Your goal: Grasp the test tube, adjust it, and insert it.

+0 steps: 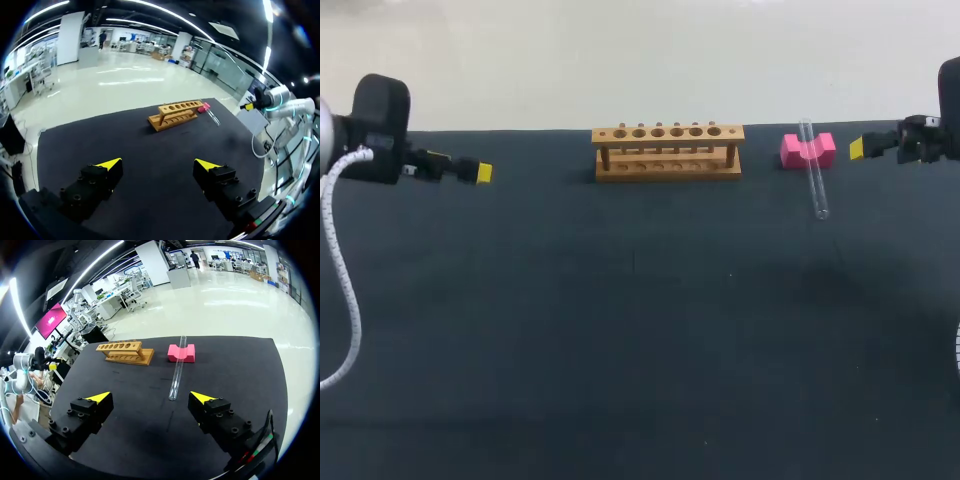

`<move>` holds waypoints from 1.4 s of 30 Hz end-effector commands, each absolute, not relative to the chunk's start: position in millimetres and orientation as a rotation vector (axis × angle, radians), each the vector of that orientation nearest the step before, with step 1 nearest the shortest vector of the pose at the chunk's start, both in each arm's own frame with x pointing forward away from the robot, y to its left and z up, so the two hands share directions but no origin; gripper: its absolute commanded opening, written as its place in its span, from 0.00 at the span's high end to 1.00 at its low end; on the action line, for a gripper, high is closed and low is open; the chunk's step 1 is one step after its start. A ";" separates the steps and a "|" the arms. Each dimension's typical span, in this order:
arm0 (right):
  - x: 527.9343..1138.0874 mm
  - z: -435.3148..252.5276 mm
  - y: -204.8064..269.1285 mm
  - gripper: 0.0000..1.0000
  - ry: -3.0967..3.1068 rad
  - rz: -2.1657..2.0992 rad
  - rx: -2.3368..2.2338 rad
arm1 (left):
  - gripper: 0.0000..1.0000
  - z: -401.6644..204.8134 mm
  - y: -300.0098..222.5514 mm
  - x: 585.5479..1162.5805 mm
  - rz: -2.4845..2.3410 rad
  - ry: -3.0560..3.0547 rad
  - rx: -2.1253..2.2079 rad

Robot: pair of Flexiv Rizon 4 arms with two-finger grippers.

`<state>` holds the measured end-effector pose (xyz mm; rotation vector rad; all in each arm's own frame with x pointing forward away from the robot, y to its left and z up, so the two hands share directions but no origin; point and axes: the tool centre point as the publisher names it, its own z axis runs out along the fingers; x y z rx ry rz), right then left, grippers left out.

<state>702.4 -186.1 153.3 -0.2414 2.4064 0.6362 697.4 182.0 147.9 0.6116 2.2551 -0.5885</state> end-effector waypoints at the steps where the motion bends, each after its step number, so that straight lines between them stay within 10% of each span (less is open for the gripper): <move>1: 702.6 153.7 -186.2 0.00 2.407 0.636 -0.242 | 0.00 139.8 185.1 707.2 -0.831 2.108 0.776; 42: 702.6 153.7 -186.2 0.00 2.407 0.636 -0.242 | 0.00 100.6 125.2 828.5 -0.875 1.765 1.315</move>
